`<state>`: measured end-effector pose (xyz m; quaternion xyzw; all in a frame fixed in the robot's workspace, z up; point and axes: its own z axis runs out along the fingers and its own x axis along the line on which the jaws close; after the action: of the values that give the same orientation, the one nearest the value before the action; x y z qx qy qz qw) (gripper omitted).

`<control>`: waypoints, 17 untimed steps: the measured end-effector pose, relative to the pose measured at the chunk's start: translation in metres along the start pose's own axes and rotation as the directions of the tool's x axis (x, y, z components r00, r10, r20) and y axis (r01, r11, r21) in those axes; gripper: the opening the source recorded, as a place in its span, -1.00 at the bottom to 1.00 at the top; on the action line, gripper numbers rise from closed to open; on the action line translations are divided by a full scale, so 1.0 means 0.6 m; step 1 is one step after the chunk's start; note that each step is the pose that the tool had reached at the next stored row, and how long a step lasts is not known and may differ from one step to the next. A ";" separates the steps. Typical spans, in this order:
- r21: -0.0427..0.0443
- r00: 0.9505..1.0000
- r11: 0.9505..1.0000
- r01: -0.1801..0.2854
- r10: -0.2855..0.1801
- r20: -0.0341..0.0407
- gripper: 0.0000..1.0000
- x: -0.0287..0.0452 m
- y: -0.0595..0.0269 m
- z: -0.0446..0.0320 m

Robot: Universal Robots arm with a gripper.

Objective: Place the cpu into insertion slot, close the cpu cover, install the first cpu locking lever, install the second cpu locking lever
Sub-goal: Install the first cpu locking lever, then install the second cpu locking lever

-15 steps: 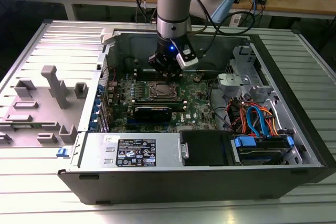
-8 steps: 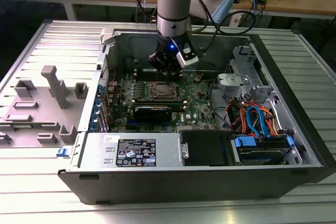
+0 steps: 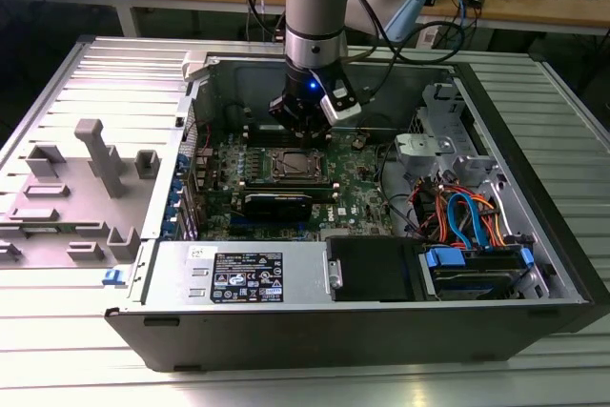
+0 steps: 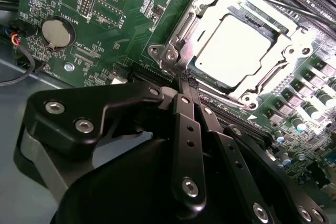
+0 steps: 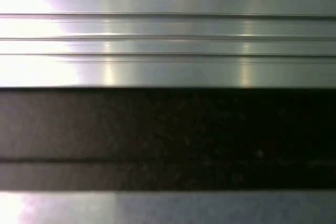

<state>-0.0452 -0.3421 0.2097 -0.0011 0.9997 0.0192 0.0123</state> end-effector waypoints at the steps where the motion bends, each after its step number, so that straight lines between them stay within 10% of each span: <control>1: 0.000 1.000 1.000 0.000 0.000 0.000 -0.79 0.000 -0.001 0.000; 17: 0.002 1.000 1.000 0.000 0.000 -0.001 -0.79 0.000 -0.003 -0.013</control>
<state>-0.0451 -0.3439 0.2174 -0.0013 0.9998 0.0183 0.0116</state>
